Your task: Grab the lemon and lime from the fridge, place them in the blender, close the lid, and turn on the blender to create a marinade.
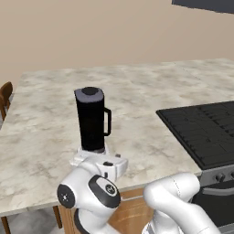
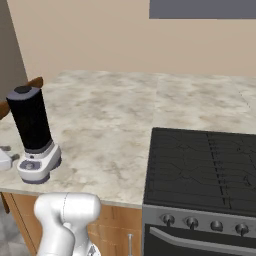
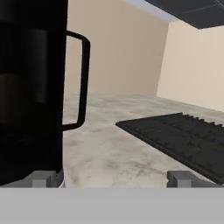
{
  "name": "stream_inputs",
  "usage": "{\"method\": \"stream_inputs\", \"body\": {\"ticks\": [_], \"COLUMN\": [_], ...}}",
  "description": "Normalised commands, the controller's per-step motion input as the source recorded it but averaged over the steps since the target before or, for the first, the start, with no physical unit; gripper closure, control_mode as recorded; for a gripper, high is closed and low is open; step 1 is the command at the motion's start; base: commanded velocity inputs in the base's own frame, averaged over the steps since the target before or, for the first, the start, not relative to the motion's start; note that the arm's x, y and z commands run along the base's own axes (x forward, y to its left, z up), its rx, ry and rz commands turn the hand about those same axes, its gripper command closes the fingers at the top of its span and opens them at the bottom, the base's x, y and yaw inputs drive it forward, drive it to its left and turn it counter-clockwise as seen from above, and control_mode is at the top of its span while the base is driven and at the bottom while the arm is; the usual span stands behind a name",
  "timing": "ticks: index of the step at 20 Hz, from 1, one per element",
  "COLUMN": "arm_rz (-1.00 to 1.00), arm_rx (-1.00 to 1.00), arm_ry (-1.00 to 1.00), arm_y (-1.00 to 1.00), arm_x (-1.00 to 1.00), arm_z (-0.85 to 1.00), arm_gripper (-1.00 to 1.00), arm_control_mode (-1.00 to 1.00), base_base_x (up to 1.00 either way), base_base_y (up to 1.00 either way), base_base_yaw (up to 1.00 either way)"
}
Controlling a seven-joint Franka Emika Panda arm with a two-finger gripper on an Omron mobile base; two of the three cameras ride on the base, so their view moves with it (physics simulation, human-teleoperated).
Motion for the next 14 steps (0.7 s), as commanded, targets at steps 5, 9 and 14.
{"method": "stream_inputs", "body": {"ticks": [5,9,14], "arm_rz": [-0.13,-0.12,-0.05], "arm_rx": [0.00,0.00,0.00], "arm_ry": [-0.02,0.00,0.00], "arm_y": [0.06,0.07,0.28], "arm_x": [0.13,0.20,0.34], "arm_z": [-0.47,-0.31,-0.27], "arm_gripper": [-1.00,-1.00,-1.00], "arm_control_mode": [-1.00,-1.00,-1.00], "base_base_x": [0.00,0.00,0.00], "base_base_y": [0.00,0.00,0.00], "base_base_yaw": [0.00,0.00,0.00]}}
